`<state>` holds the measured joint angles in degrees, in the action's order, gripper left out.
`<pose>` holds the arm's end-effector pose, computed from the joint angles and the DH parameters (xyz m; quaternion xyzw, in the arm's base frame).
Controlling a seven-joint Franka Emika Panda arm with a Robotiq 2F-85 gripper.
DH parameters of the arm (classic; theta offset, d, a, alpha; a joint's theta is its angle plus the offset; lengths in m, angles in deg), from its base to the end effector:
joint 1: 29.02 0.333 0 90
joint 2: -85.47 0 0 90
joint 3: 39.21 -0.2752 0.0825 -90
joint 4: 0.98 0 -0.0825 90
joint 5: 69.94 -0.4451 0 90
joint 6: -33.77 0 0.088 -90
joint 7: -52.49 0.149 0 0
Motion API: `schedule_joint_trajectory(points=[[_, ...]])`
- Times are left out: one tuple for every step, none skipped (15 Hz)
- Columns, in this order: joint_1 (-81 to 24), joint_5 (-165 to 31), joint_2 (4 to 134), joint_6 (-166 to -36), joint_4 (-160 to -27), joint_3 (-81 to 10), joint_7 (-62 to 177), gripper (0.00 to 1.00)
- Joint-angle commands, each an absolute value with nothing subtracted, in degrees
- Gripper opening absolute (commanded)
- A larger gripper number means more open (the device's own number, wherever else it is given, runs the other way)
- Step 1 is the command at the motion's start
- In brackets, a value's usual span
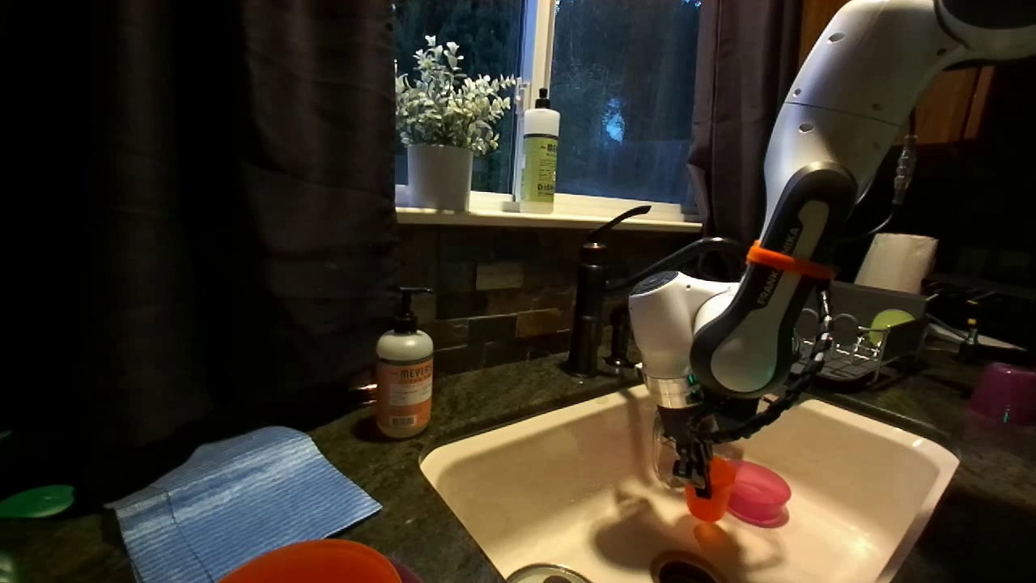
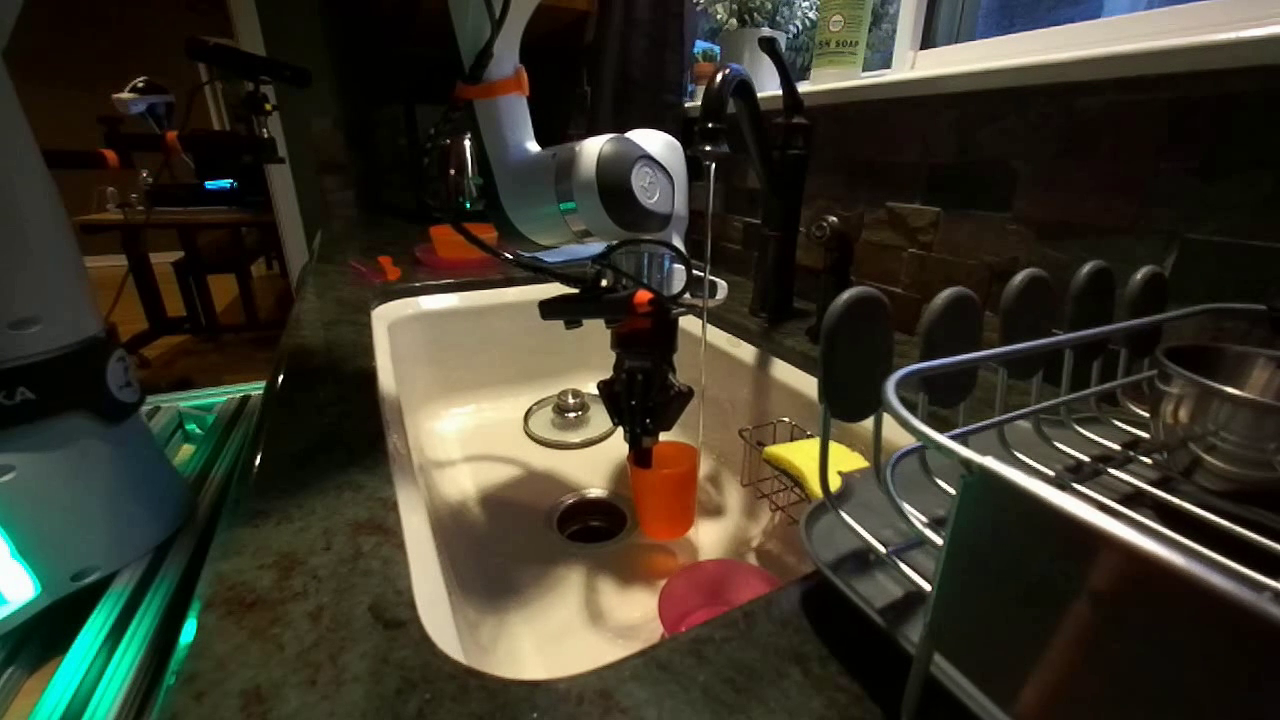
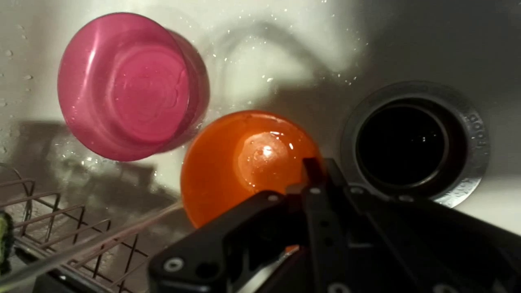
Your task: Open the tap, then fill the orange cup with a little water
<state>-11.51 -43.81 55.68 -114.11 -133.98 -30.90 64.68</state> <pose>0.4652 0.0555 -0.0332 0.9653 0.1846 -0.1037 0.1526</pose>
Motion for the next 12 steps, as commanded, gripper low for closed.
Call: schedule_joint_trajectory(points=[[-11.79,-41.37,55.16,-113.11,-133.18,-30.98,64.81,0.01],[-11.84,-41.13,55.19,-113.2,-133.18,-30.96,64.84,0.01],[-11.85,-40.86,55.23,-113.33,-133.21,-30.9,64.92,0.01],[-11.84,-40.64,55.24,-113.38,-133.2,-30.88,64.96,0.01],[-11.75,-40.36,55.24,-113.39,-133.2,-30.81,65.1,0.01],[-11.77,-40.23,55.28,-113.43,-133.23,-30.8,65.14,0.01],[-11.76,-40.04,55.31,-113.44,-133.24,-30.8,65.13,0.01],[-11.74,-39.88,55.3,-113.42,-133.23,-30.79,65.15,0.01],[-11.76,-39.73,55.31,-113.48,-133.27,-30.77,65.18,0.01],[-11.7,-39.53,55.42,-113.63,-133.44,-30.62,65.44,0.01],[-11.63,-39.32,55.48,-113.63,-133.52,-30.5,65.66,0.01],[-11.62,-39.14,55.53,-113.69,-133.57,-30.44,65.7,0.01]])
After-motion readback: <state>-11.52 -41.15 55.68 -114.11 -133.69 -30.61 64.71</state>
